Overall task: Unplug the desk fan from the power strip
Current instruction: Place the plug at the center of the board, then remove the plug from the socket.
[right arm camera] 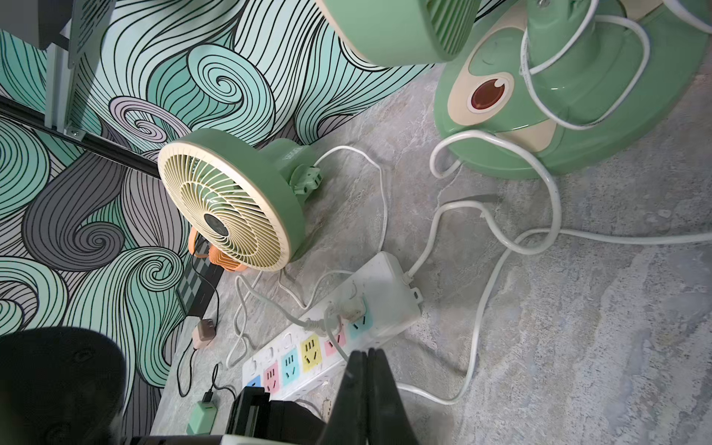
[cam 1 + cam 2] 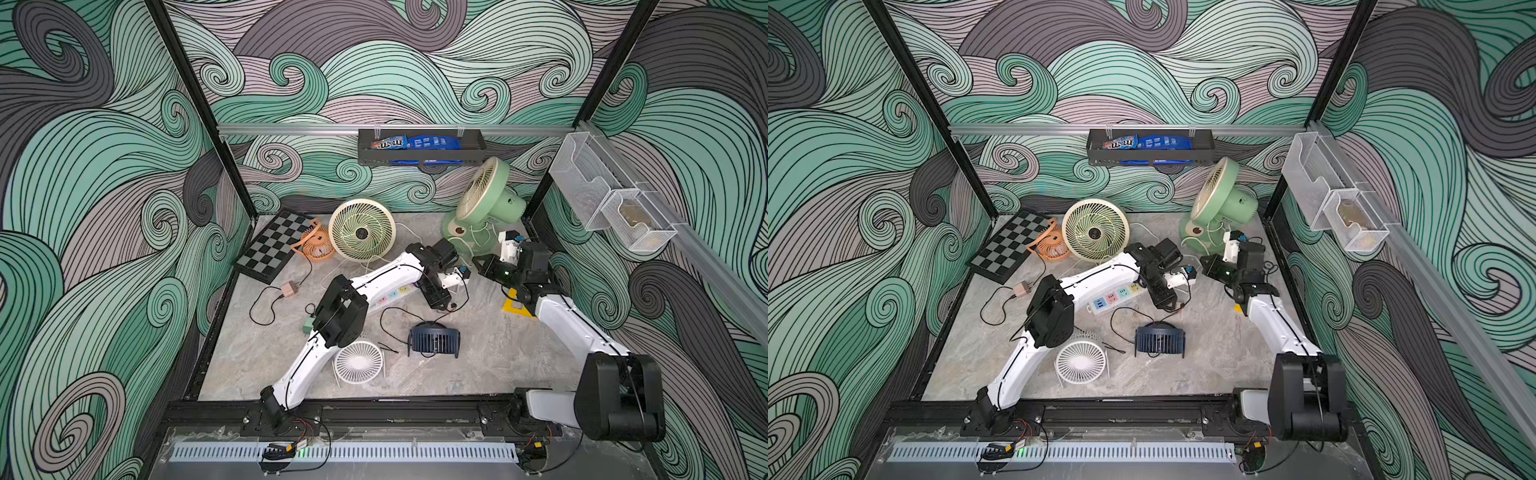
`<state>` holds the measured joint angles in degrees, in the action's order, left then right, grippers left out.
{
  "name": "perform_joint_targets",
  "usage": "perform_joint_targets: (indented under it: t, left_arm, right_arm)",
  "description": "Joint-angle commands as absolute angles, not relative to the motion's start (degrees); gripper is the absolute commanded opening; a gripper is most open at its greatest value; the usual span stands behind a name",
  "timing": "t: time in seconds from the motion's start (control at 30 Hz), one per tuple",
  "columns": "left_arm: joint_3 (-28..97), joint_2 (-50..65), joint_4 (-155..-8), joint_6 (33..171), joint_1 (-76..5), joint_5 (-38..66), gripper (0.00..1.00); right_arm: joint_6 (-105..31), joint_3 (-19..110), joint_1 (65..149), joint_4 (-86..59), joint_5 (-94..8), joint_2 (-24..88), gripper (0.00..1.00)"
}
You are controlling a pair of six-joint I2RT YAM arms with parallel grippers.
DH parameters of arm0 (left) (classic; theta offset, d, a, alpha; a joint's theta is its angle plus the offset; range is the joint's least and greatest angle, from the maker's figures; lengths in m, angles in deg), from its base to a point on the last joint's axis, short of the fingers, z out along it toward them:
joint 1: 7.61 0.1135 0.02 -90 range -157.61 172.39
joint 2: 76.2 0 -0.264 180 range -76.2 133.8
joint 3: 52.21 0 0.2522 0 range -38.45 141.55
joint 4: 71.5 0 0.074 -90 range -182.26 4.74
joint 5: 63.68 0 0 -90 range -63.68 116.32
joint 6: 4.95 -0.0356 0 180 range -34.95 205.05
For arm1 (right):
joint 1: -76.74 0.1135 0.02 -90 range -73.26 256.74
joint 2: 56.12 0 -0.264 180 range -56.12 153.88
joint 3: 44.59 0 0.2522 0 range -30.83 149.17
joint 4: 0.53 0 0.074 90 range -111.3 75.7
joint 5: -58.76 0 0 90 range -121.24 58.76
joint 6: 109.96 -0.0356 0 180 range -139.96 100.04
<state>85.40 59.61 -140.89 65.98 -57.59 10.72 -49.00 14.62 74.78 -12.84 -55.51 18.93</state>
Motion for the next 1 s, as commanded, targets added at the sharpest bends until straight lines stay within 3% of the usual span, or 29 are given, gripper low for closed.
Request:
perform_joint_targets:
  t: [0.0,0.37,0.7,0.97]
  left_arm:
    - [88.04,58.1,-141.61,65.38,-57.89,13.66,0.48]
    - [87.55,48.52,-144.47,63.37,-53.82,20.64,0.48]
    - [73.33,40.46,-135.19,67.51,-44.03,20.3,0.47]
    - [63.87,40.37,-127.85,67.77,-42.36,22.0,0.47]
  right_arm:
    - [-48.43,14.52,74.4,-11.37,-57.67,19.85,0.1]
    - [-47.28,16.45,77.85,-9.16,-62.66,25.96,0.1]
    - [-46.49,14.86,84.46,-0.92,-65.77,32.83,0.06]
    - [-46.25,15.33,88.69,3.16,-65.86,38.98,0.0]
